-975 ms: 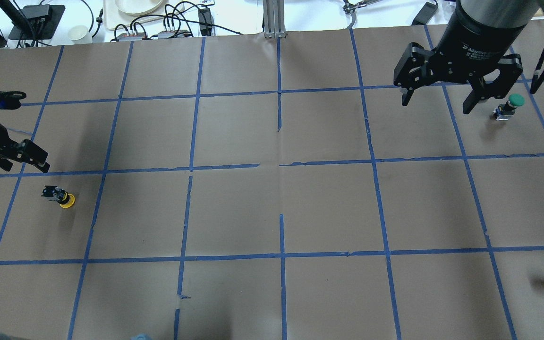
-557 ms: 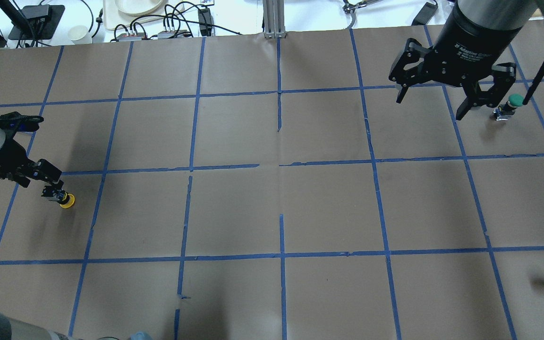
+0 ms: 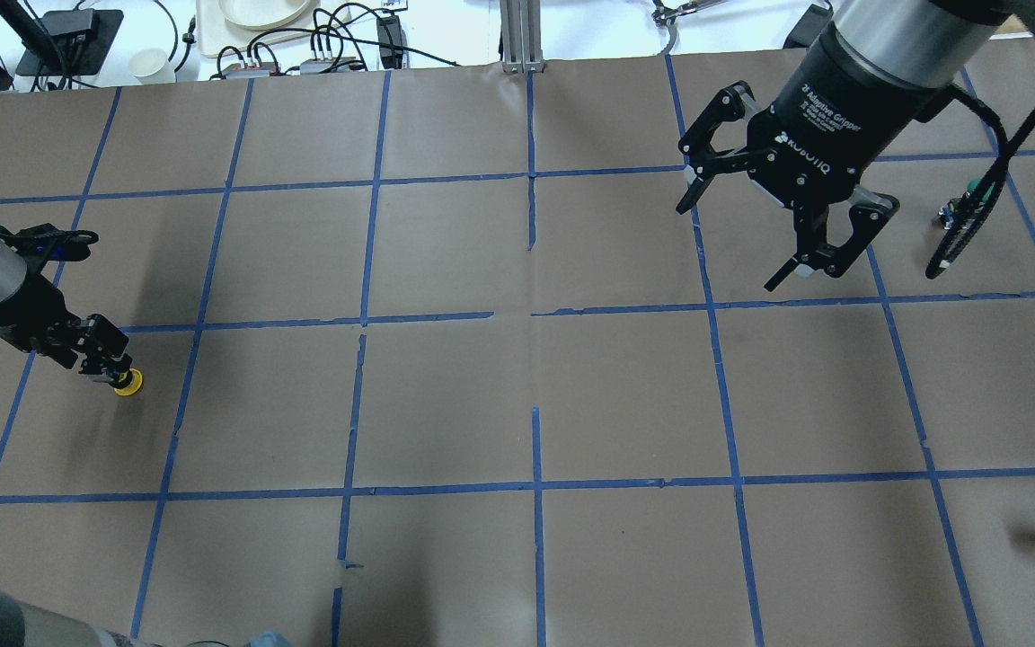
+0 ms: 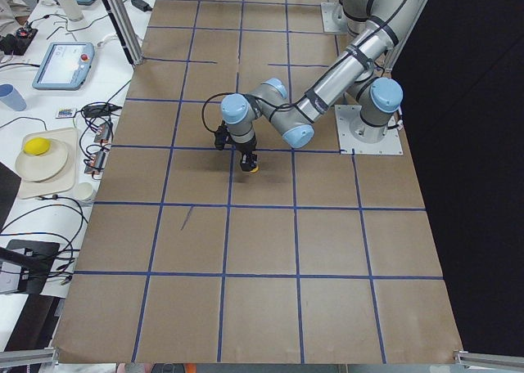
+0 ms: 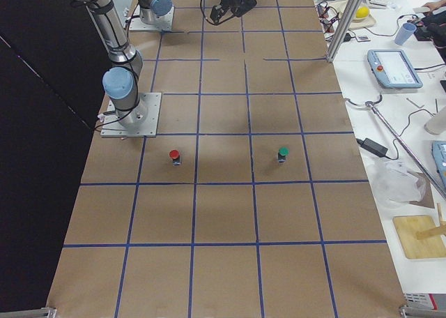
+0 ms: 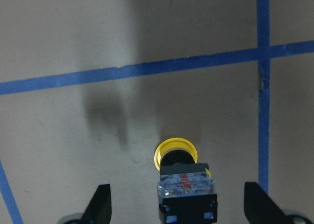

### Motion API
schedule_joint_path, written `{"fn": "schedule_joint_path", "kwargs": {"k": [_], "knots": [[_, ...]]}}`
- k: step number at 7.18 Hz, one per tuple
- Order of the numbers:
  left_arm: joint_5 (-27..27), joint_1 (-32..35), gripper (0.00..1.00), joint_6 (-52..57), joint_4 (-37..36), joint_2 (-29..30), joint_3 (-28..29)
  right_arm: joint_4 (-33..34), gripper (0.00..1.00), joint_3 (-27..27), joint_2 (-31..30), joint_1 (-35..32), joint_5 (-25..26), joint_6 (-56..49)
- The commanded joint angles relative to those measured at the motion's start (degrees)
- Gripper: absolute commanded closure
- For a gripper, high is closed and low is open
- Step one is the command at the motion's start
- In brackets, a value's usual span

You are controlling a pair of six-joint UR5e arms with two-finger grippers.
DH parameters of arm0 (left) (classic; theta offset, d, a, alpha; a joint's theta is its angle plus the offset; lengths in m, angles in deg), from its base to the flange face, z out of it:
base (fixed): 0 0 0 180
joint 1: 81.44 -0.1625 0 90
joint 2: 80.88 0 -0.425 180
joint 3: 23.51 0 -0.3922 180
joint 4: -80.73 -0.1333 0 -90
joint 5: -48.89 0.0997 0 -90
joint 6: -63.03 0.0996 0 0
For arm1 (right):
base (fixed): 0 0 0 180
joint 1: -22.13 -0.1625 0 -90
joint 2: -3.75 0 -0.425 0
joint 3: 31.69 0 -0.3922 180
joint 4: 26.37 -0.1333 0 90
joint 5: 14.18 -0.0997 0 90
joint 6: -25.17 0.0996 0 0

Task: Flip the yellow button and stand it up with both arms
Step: 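Grasp the yellow button's base with the left gripper and lift it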

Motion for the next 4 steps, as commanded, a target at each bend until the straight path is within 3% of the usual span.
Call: {"fn": "schedule_joint_path", "kwargs": {"k": [1, 2, 4], "knots": [[-0.1, 0.0, 0.57, -0.2, 0.0, -0.1, -0.6, -2.3, 0.0, -0.3, -0.2, -0.1, -5.5, 0.4], [0.0, 0.1, 0.73, -0.2, 0.0, -0.3, -0.5, -3.1, 0.0, -0.1, -0.9, -0.4, -5.2, 0.4], [-2.1, 1.3, 0.79, -0.5, 3.5, -1.8, 0.5, -3.6, 0.0, -0.1, -0.8, -0.2, -5.7, 0.4]]}}
